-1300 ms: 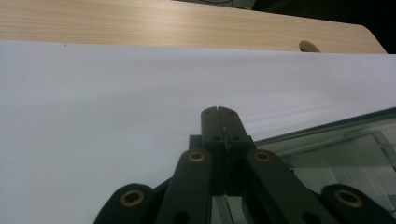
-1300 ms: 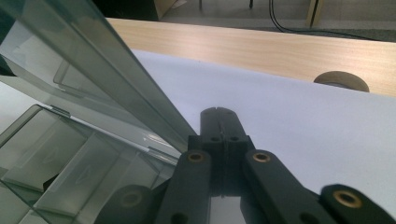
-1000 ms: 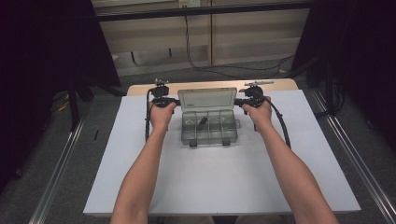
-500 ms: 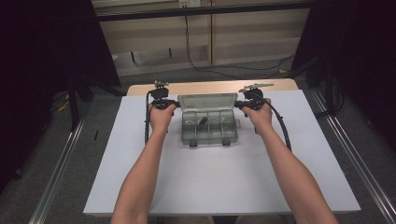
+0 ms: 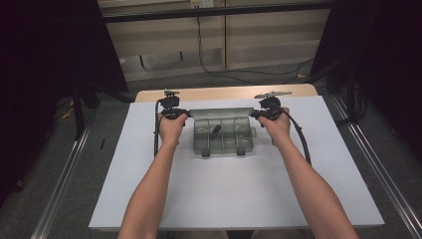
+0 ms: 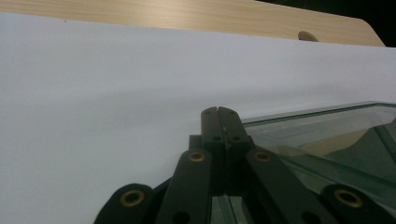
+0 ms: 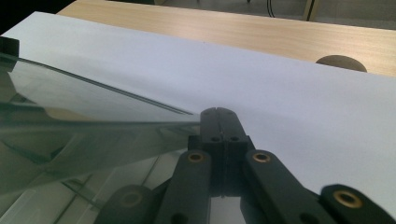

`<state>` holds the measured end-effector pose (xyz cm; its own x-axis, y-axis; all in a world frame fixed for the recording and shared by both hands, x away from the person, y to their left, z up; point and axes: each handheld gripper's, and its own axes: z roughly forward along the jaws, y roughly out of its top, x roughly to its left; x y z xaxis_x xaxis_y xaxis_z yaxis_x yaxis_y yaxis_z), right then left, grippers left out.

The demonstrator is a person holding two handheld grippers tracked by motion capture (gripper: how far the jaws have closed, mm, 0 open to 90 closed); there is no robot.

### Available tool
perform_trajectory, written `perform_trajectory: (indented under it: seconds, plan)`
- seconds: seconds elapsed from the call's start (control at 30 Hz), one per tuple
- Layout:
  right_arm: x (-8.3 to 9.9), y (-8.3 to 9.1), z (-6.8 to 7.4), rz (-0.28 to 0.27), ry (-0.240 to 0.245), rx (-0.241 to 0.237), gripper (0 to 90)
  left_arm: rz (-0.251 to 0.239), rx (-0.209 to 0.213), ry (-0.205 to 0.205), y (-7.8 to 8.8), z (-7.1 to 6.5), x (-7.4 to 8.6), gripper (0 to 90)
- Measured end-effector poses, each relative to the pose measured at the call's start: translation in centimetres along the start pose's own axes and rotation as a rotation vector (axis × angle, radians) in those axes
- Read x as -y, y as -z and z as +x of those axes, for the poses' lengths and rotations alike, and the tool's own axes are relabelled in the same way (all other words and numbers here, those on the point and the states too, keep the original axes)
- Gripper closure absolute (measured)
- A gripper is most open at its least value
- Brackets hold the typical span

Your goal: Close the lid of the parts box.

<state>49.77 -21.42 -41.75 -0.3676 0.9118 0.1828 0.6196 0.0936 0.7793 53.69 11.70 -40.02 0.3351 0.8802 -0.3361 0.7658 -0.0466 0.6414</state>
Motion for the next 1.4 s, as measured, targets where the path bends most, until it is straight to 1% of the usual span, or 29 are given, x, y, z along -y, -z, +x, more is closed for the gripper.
perform_trajectory:
  seconds: [0.1,0.2,0.33,0.43,0.63,0.93,1.0,1.23,1.3,1.4]
  plan:
    - [0.0,0.1,0.1,0.003,0.005,0.001,90.0,-0.003,-0.002,0.009,0.0,0.0,0.1,90.0]
    - [0.0,0.2,0.2,0.003,0.005,0.004,90.0,0.0,-0.006,0.004,0.1,0.0,0.1,90.0]
    - [0.1,0.2,0.2,0.003,0.004,0.002,90.0,0.003,0.002,0.006,0.1,-0.1,0.2,90.0]
    - [0.2,0.2,0.2,0.002,0.004,-0.001,90.0,0.001,-0.016,-0.007,0.1,-0.3,0.2,90.0]
    - [0.4,0.3,0.2,0.004,-0.003,-0.002,90.0,0.003,-0.011,-0.002,0.1,-0.2,0.3,90.0]
    - [0.6,0.5,0.4,0.005,0.005,-0.002,90.0,0.008,-0.012,-0.002,0.1,-0.2,0.5,90.0]
    - [0.7,0.5,0.4,0.007,0.002,-0.004,90.0,0.007,-0.005,0.0,0.1,-0.2,0.5,90.0]
    - [0.9,0.5,0.5,0.006,0.0,-0.001,90.0,0.002,-0.007,0.006,0.1,-0.2,0.7,90.0]
    - [1.0,0.6,0.5,0.008,-0.006,-0.004,90.0,0.008,-0.011,-0.002,0.1,-0.2,0.8,90.0]
    - [1.1,0.6,0.5,0.008,-0.005,-0.003,90.0,0.01,-0.011,-0.002,0.1,-0.2,0.9,90.0]
